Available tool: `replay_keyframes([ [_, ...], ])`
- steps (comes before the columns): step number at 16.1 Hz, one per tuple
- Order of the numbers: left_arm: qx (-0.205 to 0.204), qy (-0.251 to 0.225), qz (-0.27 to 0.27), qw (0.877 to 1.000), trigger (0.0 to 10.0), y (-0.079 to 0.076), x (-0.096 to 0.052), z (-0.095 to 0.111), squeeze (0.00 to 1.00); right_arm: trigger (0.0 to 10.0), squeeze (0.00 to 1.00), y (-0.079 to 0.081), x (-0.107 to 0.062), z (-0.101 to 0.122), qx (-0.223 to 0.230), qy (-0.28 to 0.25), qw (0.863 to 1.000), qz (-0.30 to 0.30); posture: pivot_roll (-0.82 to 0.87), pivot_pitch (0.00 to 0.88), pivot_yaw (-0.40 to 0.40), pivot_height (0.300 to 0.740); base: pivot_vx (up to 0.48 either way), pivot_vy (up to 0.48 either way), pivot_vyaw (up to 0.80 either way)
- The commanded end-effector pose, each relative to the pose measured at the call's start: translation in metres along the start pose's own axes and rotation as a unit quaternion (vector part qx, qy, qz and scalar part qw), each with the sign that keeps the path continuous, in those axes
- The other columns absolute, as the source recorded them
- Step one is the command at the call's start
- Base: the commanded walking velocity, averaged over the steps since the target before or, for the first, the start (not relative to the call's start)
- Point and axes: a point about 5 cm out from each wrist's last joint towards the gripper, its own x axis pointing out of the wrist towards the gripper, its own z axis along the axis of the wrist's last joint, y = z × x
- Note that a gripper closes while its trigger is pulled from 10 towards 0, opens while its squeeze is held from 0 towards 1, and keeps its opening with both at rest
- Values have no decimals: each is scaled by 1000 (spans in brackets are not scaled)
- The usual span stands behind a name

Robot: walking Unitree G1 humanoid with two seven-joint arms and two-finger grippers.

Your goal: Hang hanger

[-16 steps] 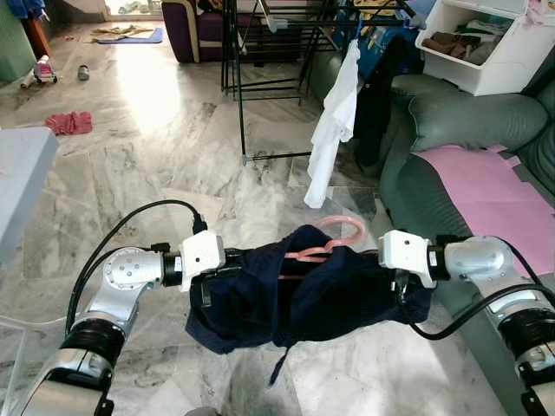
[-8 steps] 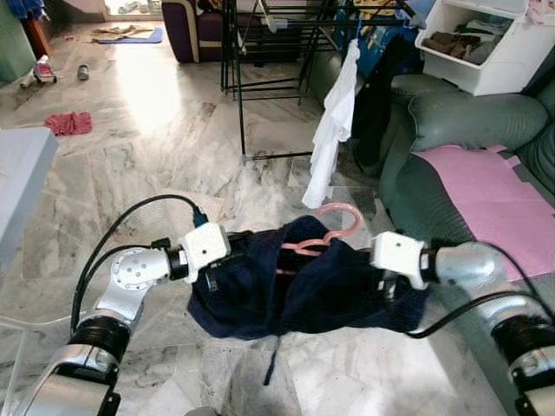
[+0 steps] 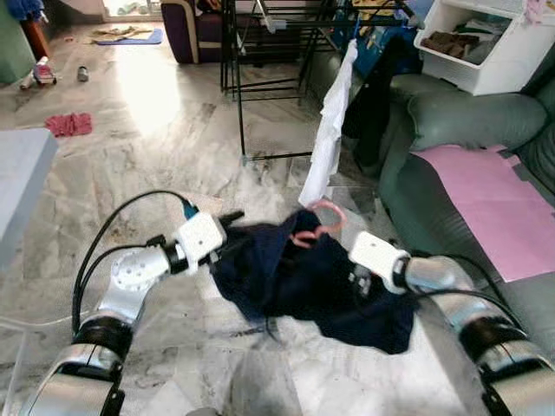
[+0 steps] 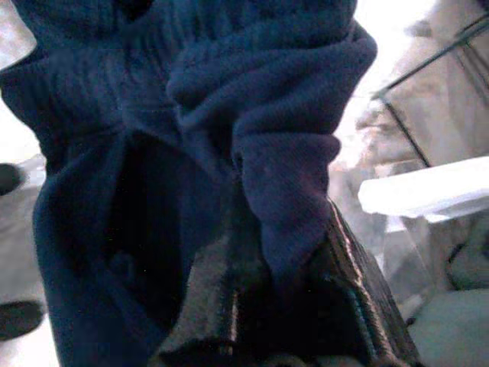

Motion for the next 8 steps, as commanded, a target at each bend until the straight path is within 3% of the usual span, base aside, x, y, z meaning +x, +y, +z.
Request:
replay_keyframes([
  [1,5,-6,-2,1000,10000,2,3,4,1000,0,0,-6,1,1,-3,12,1000,-19,48,51,-81,740,0,0,0],
  [2,29,6,-4,1000,10000,4,0,3,1000,0,0,-8,5,0,-3,32,999,-36,50,51,-81,740,0,0,0],
  [4,21,6,37,999,10000,14,-2,3,1000,0,0,-15,4,-5,-3,69,995,-67,53,52,-82,740,0,0,0],
  [7,-29,5,83,996,10000,14,-7,-2,1000,0,0,-20,0,-15,58,90,987,-121,49,55,-79,740,0,0,0],
  [8,-83,10,112,990,10000,10,-9,-9,1000,0,0,-21,-2,-19,81,90,982,-144,48,57,-76,740,0,0,0],
])
